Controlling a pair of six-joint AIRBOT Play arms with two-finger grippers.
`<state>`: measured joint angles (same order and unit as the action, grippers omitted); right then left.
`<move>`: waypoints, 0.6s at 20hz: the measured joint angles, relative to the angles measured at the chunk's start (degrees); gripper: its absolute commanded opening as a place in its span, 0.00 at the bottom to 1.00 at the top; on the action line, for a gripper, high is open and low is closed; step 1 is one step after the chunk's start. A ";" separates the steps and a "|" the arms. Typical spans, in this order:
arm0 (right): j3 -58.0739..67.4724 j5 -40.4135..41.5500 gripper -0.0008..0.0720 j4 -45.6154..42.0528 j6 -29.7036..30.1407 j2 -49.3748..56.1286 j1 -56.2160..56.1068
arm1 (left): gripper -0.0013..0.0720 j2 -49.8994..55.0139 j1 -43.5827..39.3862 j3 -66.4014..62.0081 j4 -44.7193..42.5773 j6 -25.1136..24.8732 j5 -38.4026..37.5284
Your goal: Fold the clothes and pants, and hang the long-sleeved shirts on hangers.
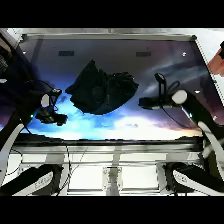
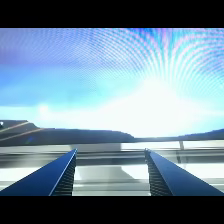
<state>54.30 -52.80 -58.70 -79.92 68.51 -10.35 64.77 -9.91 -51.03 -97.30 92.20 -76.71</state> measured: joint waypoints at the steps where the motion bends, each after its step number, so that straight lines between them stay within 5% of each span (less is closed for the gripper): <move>1: 4.46 -1.88 0.06 -0.46 -0.04 3.41 0.00 | 0.64 0.00 0.00 0.00 0.00 0.00 -0.02; 12: 44.78 -17.42 0.10 -4.90 -6.19 29.05 2.89 | 0.66 0.00 0.00 0.00 0.02 0.00 1.64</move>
<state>99.09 -70.22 -63.59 -86.11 97.56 -7.46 64.77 -9.91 -51.03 -97.27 92.20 -75.07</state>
